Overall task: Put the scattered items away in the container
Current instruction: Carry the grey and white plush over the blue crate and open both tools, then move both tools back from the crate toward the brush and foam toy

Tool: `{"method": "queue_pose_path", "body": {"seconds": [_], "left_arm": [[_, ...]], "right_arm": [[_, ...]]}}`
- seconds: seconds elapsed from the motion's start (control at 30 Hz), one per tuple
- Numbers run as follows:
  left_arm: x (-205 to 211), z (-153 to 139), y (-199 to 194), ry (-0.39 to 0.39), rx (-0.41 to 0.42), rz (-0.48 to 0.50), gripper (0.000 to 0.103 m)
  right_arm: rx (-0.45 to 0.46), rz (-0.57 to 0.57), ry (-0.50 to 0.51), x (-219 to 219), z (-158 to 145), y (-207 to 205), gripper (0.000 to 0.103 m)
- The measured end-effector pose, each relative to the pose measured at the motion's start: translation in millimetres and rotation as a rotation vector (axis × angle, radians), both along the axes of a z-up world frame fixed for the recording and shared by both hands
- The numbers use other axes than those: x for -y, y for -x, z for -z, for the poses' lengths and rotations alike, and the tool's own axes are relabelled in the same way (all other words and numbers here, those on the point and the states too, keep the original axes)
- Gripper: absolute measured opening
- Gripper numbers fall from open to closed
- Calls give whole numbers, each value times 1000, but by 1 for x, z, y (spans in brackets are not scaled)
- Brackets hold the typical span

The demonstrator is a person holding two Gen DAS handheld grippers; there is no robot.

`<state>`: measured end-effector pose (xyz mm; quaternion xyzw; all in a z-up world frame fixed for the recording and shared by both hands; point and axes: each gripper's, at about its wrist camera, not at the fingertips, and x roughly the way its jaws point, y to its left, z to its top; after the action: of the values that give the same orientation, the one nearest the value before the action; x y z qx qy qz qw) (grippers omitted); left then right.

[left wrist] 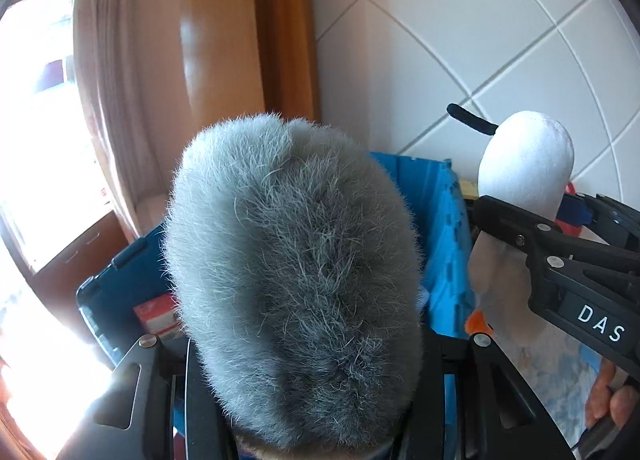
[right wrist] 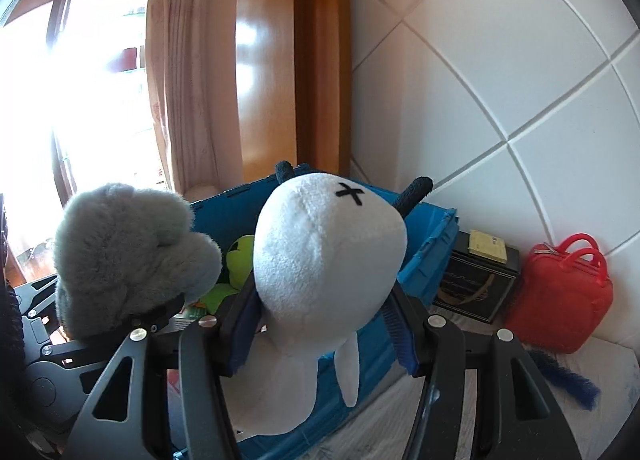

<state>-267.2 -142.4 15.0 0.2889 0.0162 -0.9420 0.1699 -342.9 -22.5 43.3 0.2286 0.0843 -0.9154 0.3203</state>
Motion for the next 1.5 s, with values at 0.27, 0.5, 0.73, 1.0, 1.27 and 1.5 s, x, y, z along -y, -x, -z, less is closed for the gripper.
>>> {"method": "queue_pose_path", "body": {"seconds": [0.27, 0.5, 0.73, 1.0, 1.27, 1.5], "left_arm": [[57, 36, 1, -63, 75, -70, 48], [77, 47, -9, -86, 78, -77, 75], [79, 37, -10, -99, 61, -94, 80], [85, 35, -11, -108, 61, -105, 81], [54, 32, -47, -81, 26, -77, 86], [9, 20, -80, -55, -27, 0, 92]], "right_arm": [[45, -40, -67, 68, 24, 7, 56], [59, -36, -105, 81, 29, 8, 58], [60, -29, -115, 85, 29, 3, 84], [67, -12, -103, 71, 29, -9, 87], [50, 16, -72, 26, 28, -43, 98], [29, 80, -25, -37, 25, -80, 103]]}}
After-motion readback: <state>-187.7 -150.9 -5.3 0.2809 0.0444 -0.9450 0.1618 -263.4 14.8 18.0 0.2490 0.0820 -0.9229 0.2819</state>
